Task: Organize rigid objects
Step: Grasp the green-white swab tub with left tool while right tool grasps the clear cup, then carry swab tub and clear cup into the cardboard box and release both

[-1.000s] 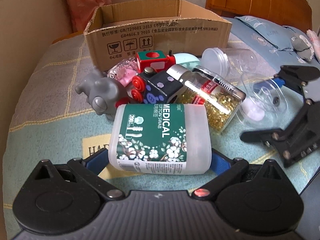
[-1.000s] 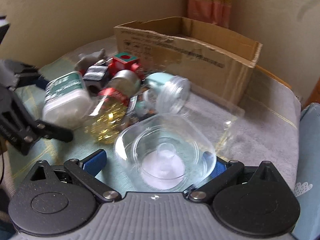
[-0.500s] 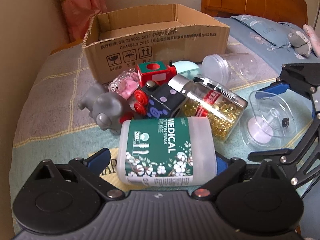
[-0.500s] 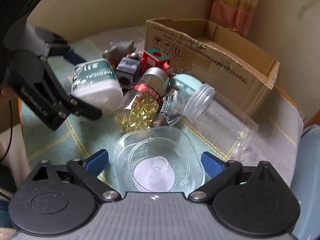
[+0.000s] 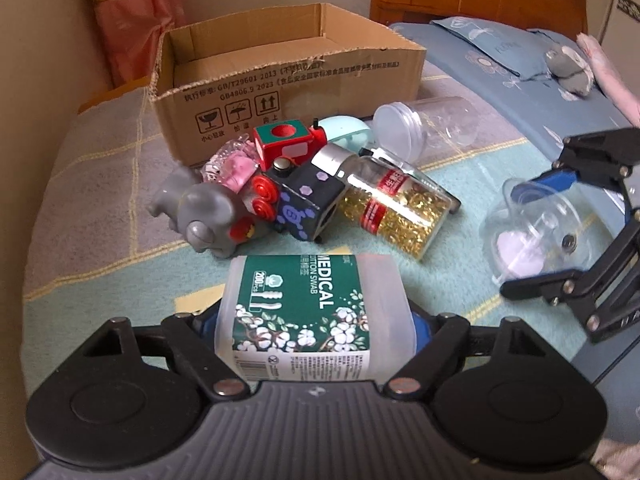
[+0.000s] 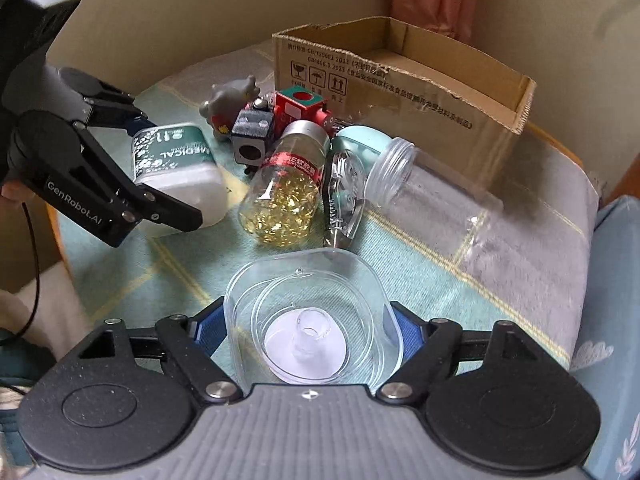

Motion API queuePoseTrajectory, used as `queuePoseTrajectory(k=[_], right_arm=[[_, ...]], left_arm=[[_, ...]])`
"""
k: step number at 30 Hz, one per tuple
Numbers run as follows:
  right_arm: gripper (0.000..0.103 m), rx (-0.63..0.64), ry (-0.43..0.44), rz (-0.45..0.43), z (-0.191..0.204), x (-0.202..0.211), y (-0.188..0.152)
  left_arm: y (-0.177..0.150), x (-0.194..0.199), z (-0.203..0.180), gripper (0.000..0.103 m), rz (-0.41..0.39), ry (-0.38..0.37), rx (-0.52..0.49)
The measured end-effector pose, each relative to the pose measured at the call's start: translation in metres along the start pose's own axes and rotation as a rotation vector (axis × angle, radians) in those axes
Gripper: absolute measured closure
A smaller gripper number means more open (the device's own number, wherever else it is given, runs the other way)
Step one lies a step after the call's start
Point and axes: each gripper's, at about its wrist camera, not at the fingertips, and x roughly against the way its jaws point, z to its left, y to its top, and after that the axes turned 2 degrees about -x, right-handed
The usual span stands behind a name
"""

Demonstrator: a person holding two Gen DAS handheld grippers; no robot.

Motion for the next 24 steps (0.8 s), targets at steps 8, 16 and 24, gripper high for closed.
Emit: queuePoseTrajectory(k=[8,16,24], right_arm=[[0.017,-0.004,-0.027,-0.061,0.005,0.03,0.018],[0.017,-0.035,-0.061,-0.166,-0.008,0.042,0.067],[0.017,-0.102,-0.1,-0.234,-0.04,0.029,0.122]], left_arm=[[0.026,0.035,0.008,0.02,-0.054,-0.015,-0.038],[0.09,0.041,0.024,0.02,-0.119,0.028,-0.061],[0.159,0.012,0.049,0.02,-0.136,0.093,-0.031]])
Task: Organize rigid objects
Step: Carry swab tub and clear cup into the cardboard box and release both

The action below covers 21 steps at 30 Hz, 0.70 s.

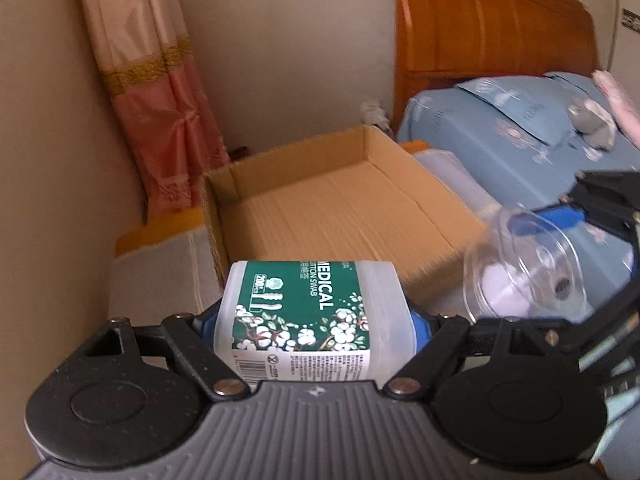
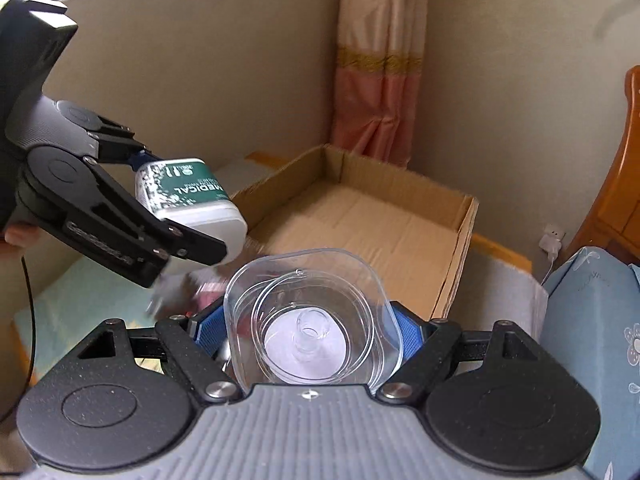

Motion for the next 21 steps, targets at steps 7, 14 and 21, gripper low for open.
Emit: queuePoseTrajectory(k=[7,14,21], right_arm=[[0.017,-0.058,-0.045,0.02,-0.028,-0.039,0.031],[0.017,-0.122,-0.112,0.045,-0.051,-0.073,0.039],[0.0,-0.133,-0.138,0.033,-0.059,-0.076,0.032]], left_arm=[[0.038,-0.041,0.024,0.02,0.015,0.058,0.02],[0.064,-0.082,0.037,0.02,0.039,0.073,0.042],[0.078,-0.114,0.042,0.02,0.058,0.083,0.063]])
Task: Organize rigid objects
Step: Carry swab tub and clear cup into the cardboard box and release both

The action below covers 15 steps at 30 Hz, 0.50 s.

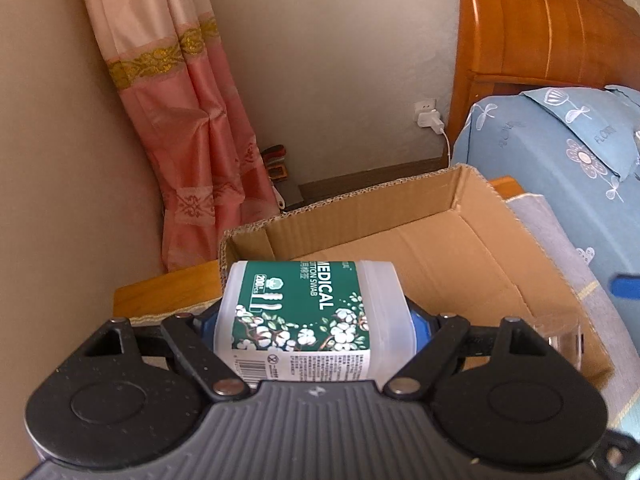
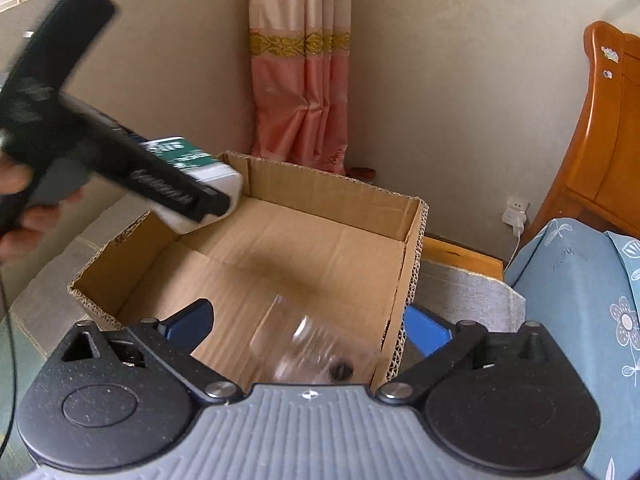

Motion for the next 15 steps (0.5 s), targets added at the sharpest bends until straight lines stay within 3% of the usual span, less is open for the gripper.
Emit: queuePoseTrajectory(k=[3,5,15], right_arm=[[0.0,-0.012,0.005,0.0,-0.001,0.006,-0.002],[0.0,-0.023,0.021,0.001,-0.003,0.01,-0.004],[0.0,-0.018,0.058,-0.009,0.014,0.038,-0.018]], left_arm=[[0.005,-0.008,0.0,0.019,-0.008,0.014,0.015],[0.005,-0.011,0.0,0.01,0.001,0.025,0.024],[-0.012,0.024,0.001,0.01,0.002,0.012,0.0]])
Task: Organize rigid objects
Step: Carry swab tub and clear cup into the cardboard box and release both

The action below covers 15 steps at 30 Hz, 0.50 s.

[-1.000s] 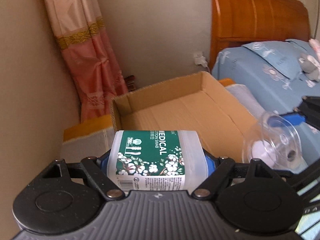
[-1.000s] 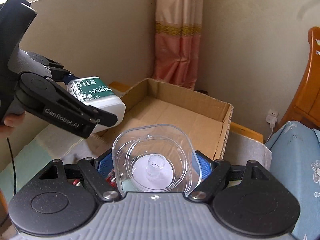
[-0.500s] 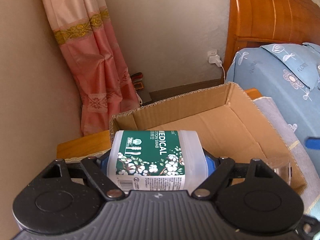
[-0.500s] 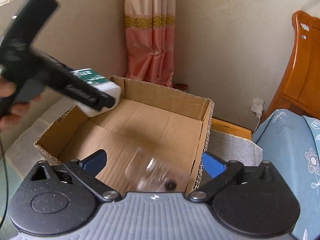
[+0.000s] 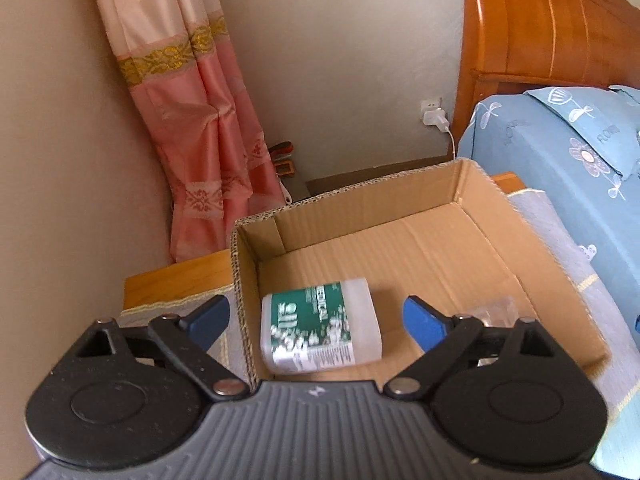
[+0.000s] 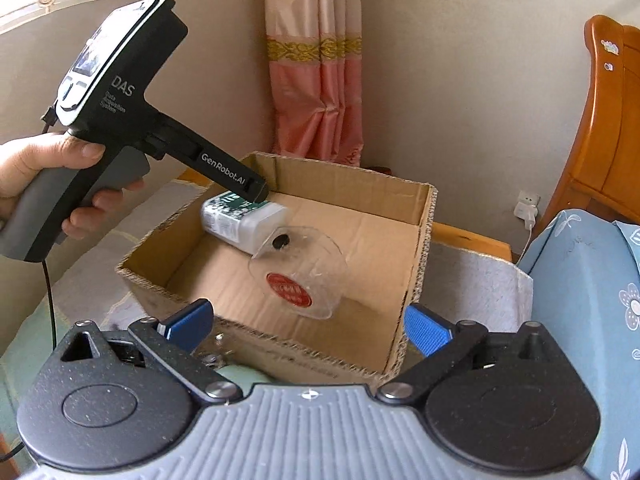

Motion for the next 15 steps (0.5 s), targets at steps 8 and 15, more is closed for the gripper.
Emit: queuePoseTrajectory(k=[8,15], right_arm=[[0.0,-0.009,-0.01,-0.029,0.02,0.03,-0.017],[0.0,-0.069,-0.073,-0.041,0.03,0.045,-0.045]], left_arm=[[-0.023,0.054,0.0,0.005,-0.078,-0.002,-0.013],[-0.064,0.088,-0.005,0.003,-0.127,-0.041,-0.043]])
